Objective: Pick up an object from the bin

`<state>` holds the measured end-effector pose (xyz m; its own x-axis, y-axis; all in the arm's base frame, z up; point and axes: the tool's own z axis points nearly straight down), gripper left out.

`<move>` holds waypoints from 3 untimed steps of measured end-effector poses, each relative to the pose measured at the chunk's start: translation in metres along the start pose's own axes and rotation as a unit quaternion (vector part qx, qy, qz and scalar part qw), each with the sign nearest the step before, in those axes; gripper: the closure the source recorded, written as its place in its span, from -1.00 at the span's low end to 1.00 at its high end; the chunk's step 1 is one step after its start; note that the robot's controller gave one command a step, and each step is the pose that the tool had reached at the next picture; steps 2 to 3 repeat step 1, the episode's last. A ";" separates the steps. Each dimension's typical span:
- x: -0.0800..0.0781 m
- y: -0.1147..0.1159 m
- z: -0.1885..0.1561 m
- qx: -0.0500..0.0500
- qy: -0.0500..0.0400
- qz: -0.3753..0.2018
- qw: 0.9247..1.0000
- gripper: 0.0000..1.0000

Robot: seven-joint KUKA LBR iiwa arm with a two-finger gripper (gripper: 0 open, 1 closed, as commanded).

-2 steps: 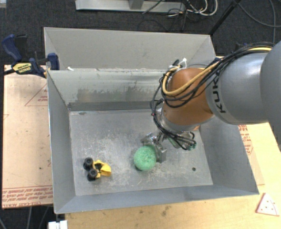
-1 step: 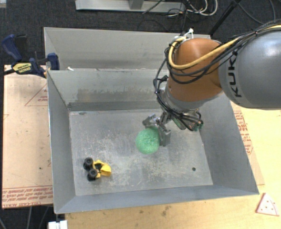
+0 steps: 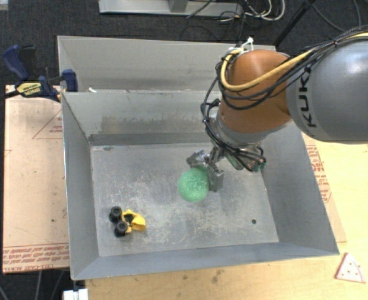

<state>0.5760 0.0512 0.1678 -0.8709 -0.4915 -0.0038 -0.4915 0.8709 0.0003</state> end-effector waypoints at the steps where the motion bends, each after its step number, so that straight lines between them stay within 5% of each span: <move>1: -0.034 0.000 -0.070 0.000 0.000 -0.005 1.000 1.00; 3: -0.034 0.000 -0.070 0.000 0.000 -0.005 1.000 1.00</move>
Offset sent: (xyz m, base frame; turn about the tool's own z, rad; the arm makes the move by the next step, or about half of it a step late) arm 0.0000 0.0000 0.0000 0.0000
